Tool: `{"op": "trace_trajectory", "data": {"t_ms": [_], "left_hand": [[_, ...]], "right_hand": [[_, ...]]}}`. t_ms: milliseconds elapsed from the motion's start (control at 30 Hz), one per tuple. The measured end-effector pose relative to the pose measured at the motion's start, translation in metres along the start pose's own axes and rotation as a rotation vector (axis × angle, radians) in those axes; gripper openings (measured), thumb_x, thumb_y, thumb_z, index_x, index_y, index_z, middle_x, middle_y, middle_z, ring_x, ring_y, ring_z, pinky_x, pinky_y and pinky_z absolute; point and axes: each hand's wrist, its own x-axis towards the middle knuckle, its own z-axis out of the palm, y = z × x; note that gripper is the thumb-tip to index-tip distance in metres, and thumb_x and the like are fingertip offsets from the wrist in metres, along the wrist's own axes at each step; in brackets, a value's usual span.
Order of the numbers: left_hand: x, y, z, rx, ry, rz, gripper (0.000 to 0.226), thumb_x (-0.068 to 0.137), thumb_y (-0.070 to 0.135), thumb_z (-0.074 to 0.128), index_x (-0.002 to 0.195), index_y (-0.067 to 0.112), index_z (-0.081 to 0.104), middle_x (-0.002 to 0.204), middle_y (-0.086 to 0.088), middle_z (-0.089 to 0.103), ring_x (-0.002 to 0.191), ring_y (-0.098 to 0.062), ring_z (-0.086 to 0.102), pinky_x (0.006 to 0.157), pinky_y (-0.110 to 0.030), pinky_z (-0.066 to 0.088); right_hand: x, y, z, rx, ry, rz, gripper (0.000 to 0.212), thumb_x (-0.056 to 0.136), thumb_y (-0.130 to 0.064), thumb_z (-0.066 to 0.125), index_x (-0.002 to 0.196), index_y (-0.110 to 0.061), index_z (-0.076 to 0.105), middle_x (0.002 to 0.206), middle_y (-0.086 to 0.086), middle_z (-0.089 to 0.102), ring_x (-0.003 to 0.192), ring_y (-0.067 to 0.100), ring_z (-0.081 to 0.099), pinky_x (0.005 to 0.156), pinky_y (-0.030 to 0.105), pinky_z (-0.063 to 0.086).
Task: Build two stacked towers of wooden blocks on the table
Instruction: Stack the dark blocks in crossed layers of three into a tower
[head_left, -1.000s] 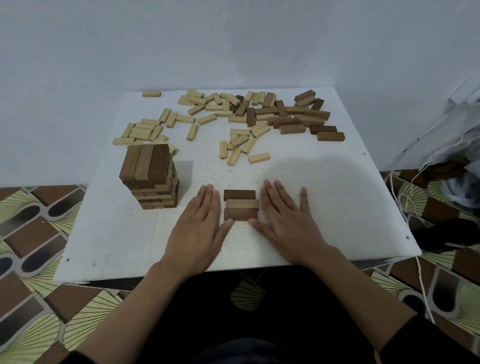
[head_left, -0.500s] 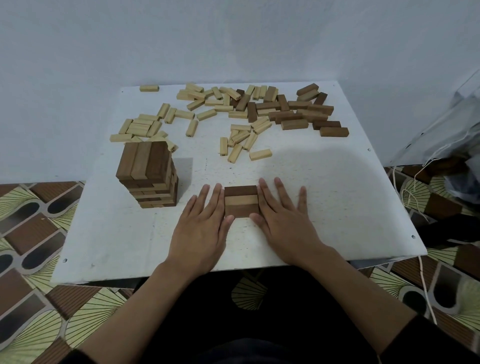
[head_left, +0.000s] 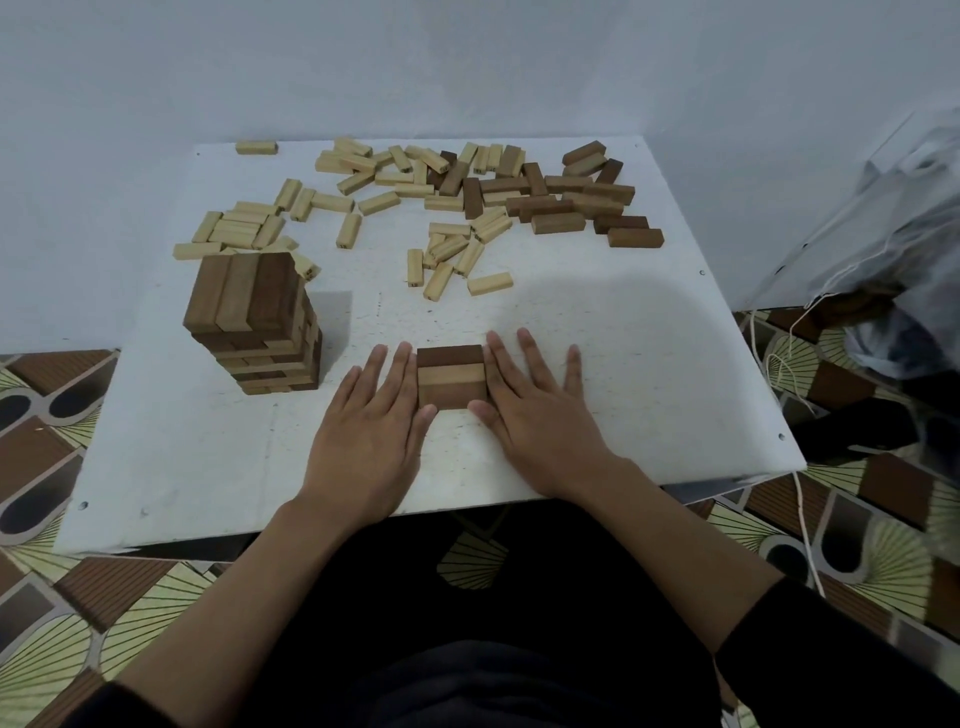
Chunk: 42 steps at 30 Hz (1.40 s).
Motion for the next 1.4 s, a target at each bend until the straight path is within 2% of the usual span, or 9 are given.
{"op": "trace_trajectory", "data": {"t_ms": [367,500,600,667,767,900,1000,1100,1400], "left_hand": [[-0.001,-0.006,-0.006,-0.077,-0.016,0.033,0.072,0.105,0.057,0.011,0.162,0.013,0.008,0.17,0.0,0.007,0.156,-0.013,-0.005,0.127,-0.033,0.002],[-0.002,-0.002,-0.025,-0.351,-0.005,-0.032,0.08,0.101,0.06,0.043,0.162,0.021,0.008,0.168,0.005,0.011,0.155,-0.011,0.007,0.12,-0.02,0.001],[0.006,-0.007,-0.038,-0.386,0.004,0.009,0.092,0.092,0.058,0.064,0.161,0.022,0.015,0.166,0.002,0.023,0.152,-0.016,0.02,0.123,-0.035,0.019],[0.017,-0.014,-0.042,-0.304,-0.051,0.065,0.098,0.084,0.067,0.066,0.16,0.023,0.021,0.163,0.001,0.029,0.15,-0.019,0.023,0.121,-0.045,0.027],[0.032,-0.018,-0.047,-0.24,-0.133,0.076,0.099,0.078,0.072,0.065,0.156,0.024,0.027,0.155,0.001,0.037,0.141,-0.02,0.033,0.112,-0.048,0.037],[0.042,-0.02,-0.048,-0.185,-0.149,0.09,0.094,0.071,0.078,0.052,0.148,0.025,0.04,0.138,0.004,0.045,0.126,-0.019,0.041,0.102,-0.046,0.042],[0.044,-0.02,-0.048,-0.206,-0.139,0.086,0.086,0.07,0.074,0.053,0.141,0.025,0.049,0.133,0.005,0.047,0.123,-0.018,0.042,0.101,-0.048,0.042],[0.043,-0.02,-0.048,-0.214,-0.135,0.082,0.084,0.069,0.073,0.051,0.138,0.026,0.052,0.133,0.005,0.047,0.125,-0.018,0.041,0.102,-0.049,0.04],[0.043,-0.02,-0.046,-0.24,-0.138,0.074,0.083,0.07,0.076,0.048,0.137,0.028,0.054,0.133,0.006,0.046,0.124,-0.015,0.039,0.104,-0.049,0.038]], "right_hand": [[-0.004,0.003,-0.006,0.045,-0.01,-0.011,0.078,0.095,-0.063,-0.009,0.16,-0.02,-0.008,0.167,-0.01,-0.019,0.151,0.017,-0.027,0.118,0.063,-0.014],[-0.003,0.009,-0.014,0.219,-0.013,-0.005,0.079,0.097,-0.066,0.008,0.161,-0.022,-0.006,0.167,-0.012,-0.014,0.151,0.009,-0.023,0.12,0.055,-0.017],[0.0,0.016,-0.028,0.378,0.049,0.015,0.081,0.099,-0.066,0.034,0.162,-0.022,0.008,0.169,-0.008,0.006,0.154,0.008,-0.001,0.125,0.047,-0.005],[0.003,0.02,-0.04,0.431,0.091,0.019,0.085,0.092,-0.062,0.056,0.159,-0.023,0.022,0.165,-0.005,0.024,0.151,0.012,0.016,0.126,0.041,0.009],[0.011,0.024,-0.051,0.443,0.096,-0.029,0.089,0.08,-0.065,0.071,0.151,-0.024,0.038,0.155,-0.007,0.038,0.142,0.012,0.028,0.12,0.041,0.026],[0.025,0.027,-0.049,0.344,0.038,-0.103,0.093,0.072,-0.072,0.073,0.147,-0.027,0.04,0.147,-0.01,0.04,0.137,0.013,0.03,0.115,0.043,0.024],[0.031,0.028,-0.044,0.28,0.029,-0.128,0.093,0.069,-0.078,0.068,0.145,-0.031,0.042,0.145,-0.013,0.039,0.137,0.013,0.028,0.112,0.044,0.022],[0.034,0.029,-0.04,0.28,0.048,-0.13,0.088,0.067,-0.081,0.062,0.139,-0.032,0.049,0.141,-0.016,0.041,0.134,0.011,0.029,0.111,0.046,0.024],[0.033,0.029,-0.039,0.278,0.068,-0.139,0.077,0.076,-0.073,0.066,0.139,-0.03,0.052,0.137,-0.014,0.042,0.132,0.012,0.028,0.112,0.045,0.021]]}}
